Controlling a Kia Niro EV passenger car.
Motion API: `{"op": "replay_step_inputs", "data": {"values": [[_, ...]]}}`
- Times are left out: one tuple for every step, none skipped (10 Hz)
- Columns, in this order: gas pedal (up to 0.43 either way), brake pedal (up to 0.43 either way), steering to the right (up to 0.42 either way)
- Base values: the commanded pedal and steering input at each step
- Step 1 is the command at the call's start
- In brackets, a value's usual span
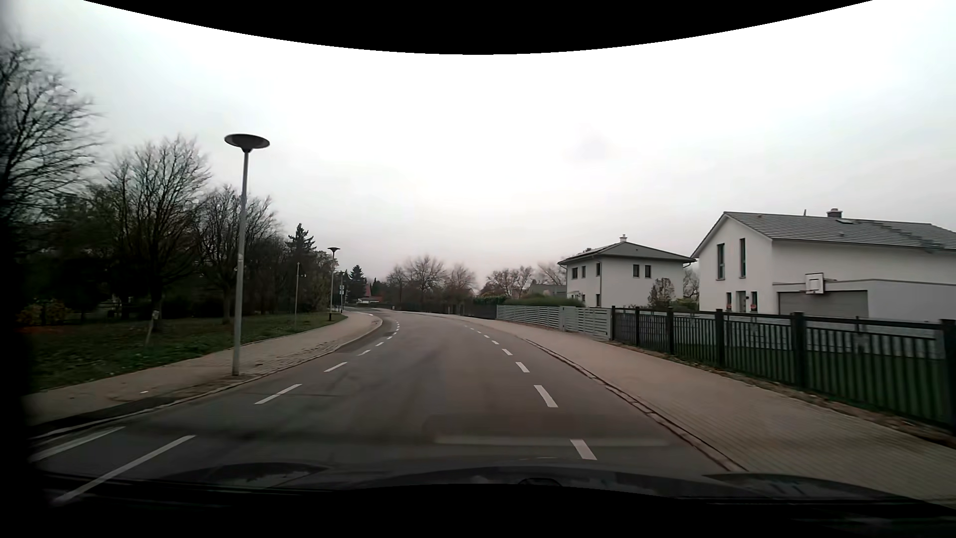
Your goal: Follow the waypoints while adhering to traffic rules and regulations
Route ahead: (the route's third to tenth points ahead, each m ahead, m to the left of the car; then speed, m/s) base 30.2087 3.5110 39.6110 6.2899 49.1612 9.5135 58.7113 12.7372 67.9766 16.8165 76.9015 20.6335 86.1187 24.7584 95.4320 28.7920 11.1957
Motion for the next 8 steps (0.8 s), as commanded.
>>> {"op": "replay_step_inputs", "data": {"values": [[0.177,0.0,-0.03],[0.177,0.0,-0.031],[0.177,0.0,-0.031],[0.177,0.0,-0.032],[0.177,0.0,-0.032],[0.177,0.0,-0.033],[0.177,0.0,-0.033],[0.177,0.0,-0.034]]}}
